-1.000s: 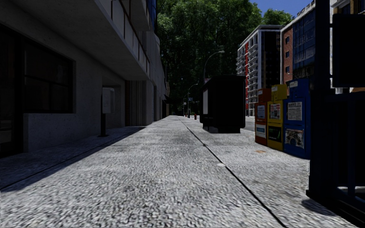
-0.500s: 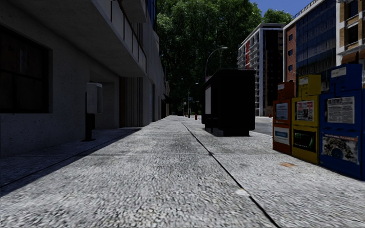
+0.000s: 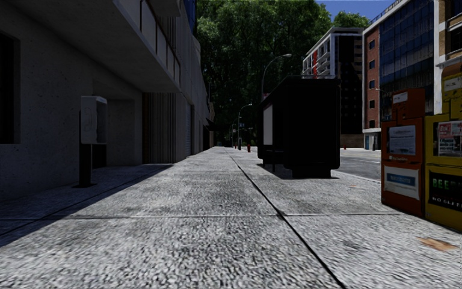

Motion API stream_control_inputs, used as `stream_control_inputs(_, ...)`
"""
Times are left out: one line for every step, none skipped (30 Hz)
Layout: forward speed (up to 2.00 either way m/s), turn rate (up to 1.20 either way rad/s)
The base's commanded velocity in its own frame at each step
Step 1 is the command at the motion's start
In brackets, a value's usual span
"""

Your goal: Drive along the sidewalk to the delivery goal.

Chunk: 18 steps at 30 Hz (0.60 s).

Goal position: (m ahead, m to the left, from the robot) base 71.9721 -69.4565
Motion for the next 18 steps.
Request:
stream_control_inputs(2.00, 0.00)
stream_control_inputs(2.00, 0.00)
stream_control_inputs(2.00, 0.00)
stream_control_inputs(2.00, 0.00)
stream_control_inputs(2.00, 0.00)
stream_control_inputs(2.00, 0.00)
stream_control_inputs(2.00, 0.00)
stream_control_inputs(2.00, 0.00)
stream_control_inputs(2.00, 0.00)
stream_control_inputs(2.00, 0.00)
stream_control_inputs(2.00, 0.00)
stream_control_inputs(2.00, 0.00)
stream_control_inputs(2.00, 0.00)
stream_control_inputs(2.00, 0.00)
stream_control_inputs(2.00, 0.00)
stream_control_inputs(2.00, 0.00)
stream_control_inputs(2.00, 0.00)
stream_control_inputs(2.00, 0.00)
